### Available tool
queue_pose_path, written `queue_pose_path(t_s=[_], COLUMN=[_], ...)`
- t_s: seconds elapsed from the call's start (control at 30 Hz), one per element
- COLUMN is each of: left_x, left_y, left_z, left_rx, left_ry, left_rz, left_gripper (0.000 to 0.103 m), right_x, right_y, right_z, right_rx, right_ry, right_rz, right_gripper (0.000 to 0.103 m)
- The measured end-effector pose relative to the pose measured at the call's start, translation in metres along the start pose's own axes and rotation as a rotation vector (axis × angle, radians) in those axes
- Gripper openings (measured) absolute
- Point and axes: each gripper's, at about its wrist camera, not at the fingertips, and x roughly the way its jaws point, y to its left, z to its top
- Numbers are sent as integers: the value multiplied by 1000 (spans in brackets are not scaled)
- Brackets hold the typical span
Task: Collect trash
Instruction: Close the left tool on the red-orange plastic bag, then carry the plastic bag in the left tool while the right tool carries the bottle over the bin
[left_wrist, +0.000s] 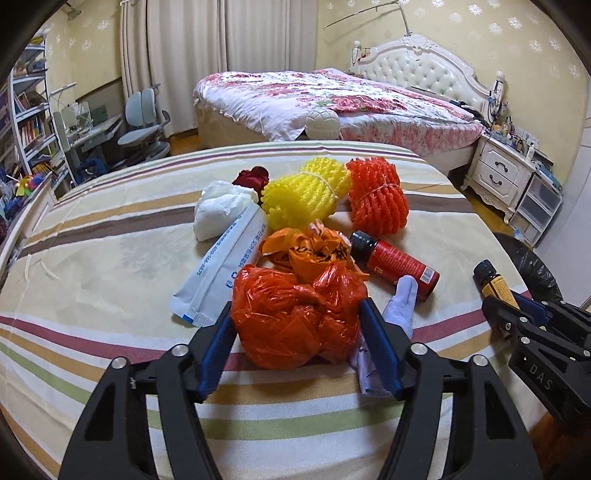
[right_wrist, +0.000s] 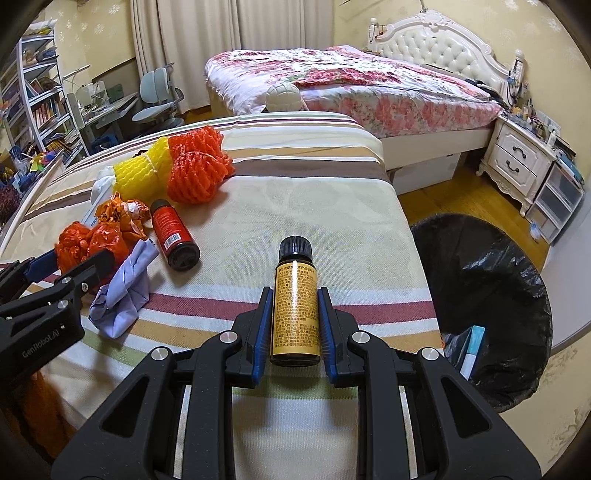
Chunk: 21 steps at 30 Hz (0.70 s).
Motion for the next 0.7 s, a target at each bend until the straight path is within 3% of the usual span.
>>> queue_pose_path(t_s=[0.17, 0.7], left_x=[-6, -39], left_y=[1, 16], left_z=[-3, -13], left_rx=[2, -9], left_ry=[-13, -101], left_rz=[-21, 29], left_gripper=[57, 55], right_x=[-2, -24], right_y=[2, 1], right_z=[-2, -7], right_rx=[-5, 15], right_ry=[-3, -54], right_rz=[1, 8], right_gripper=[23, 23])
